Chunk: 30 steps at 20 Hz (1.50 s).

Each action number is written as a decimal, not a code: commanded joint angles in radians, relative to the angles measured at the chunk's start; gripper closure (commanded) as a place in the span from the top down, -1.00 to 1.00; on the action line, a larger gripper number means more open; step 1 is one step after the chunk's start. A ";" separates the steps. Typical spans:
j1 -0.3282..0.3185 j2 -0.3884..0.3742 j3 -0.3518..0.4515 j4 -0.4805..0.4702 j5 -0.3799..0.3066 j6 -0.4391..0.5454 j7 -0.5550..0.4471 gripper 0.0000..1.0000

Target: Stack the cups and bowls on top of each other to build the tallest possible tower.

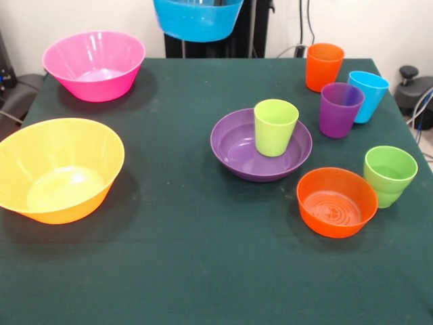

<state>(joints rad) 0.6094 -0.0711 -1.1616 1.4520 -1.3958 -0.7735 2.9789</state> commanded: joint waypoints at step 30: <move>0.123 0.145 0.190 -0.123 0.056 0.171 0.453 -1.00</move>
<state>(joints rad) 0.7200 0.0414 -1.1524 1.4384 -1.3950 -0.6882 3.2302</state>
